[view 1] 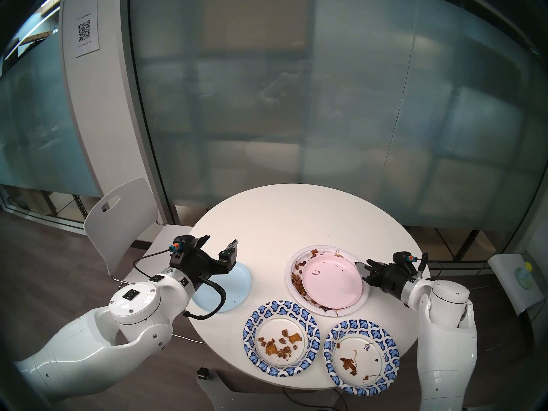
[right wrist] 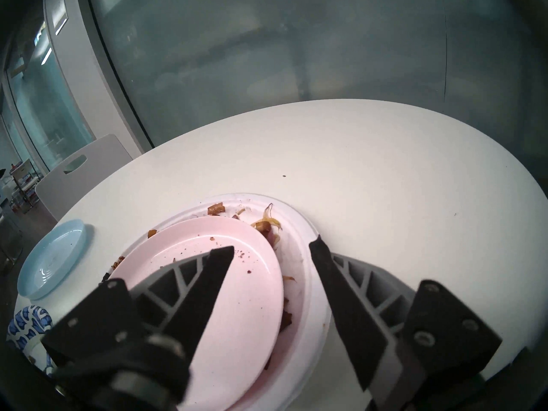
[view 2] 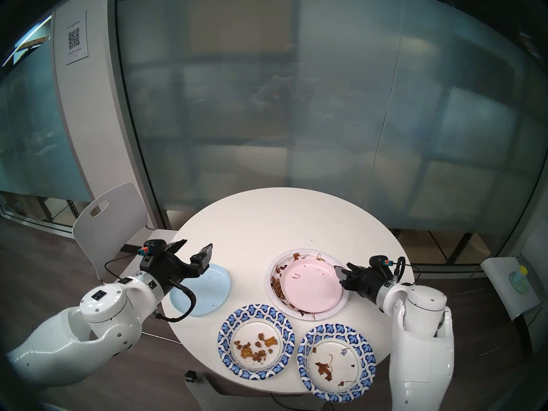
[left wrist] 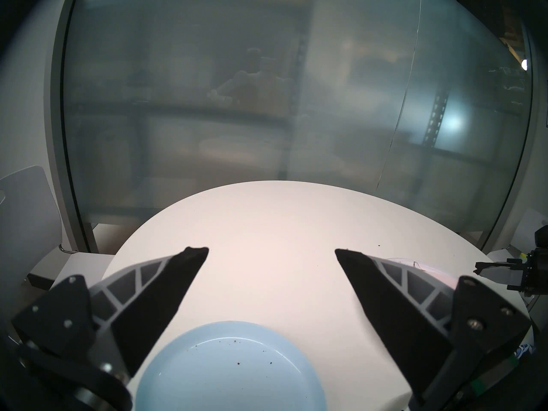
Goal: Stack the plates into one stack
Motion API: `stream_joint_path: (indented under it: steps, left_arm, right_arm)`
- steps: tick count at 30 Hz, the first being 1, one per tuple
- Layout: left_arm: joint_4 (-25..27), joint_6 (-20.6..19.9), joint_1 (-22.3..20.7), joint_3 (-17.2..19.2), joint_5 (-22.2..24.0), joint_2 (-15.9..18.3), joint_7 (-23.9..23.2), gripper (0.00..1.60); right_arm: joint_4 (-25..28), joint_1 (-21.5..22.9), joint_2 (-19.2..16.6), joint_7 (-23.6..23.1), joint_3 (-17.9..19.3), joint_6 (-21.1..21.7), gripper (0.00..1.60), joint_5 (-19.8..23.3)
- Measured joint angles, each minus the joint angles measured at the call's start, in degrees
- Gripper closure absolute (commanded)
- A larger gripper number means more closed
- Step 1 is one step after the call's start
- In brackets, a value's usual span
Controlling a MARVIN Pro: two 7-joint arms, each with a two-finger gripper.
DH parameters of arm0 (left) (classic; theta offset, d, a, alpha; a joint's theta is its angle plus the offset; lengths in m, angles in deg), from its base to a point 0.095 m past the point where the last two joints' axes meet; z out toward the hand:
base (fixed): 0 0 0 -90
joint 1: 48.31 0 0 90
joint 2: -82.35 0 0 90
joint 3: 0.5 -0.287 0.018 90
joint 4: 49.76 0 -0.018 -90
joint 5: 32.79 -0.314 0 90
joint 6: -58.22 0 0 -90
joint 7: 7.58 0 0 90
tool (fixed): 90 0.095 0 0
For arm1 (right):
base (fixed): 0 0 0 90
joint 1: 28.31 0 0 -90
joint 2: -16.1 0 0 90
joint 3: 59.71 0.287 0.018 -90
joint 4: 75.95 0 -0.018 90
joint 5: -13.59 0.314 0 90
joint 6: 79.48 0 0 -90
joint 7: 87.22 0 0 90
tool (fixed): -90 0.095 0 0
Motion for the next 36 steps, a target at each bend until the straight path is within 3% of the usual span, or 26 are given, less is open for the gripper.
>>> stream_joint_path:
  steps: [4, 16, 26, 36]
  left_arm:
    - [0.0, 0.0, 0.0, 0.1, 0.5, 0.1, -0.1, 0.0]
    - [-0.8, -3.1, 2.9, 6.2, 8.7, 6.0, -6.4, 0.0]
    - [-4.7, -4.5, 6.5, 10.1, 11.2, 10.9, -10.3, 0.0]
    - [-9.4, -4.8, 6.2, 9.1, 11.1, 11.6, -12.1, 0.0]
  right_arm:
    - [2.2, -1.7, 0.0, -0.2, 1.2, -0.7, 0.06, -0.4]
    - [6.6, -6.5, 1.8, -1.5, 5.5, -2.6, 0.03, 0.8]
    - [7.3, -7.7, 3.0, -2.2, 6.5, -3.9, 0.01, 1.4]
    - [7.7, -7.6, 3.8, -2.7, 6.8, -4.6, 0.0, 1.6]
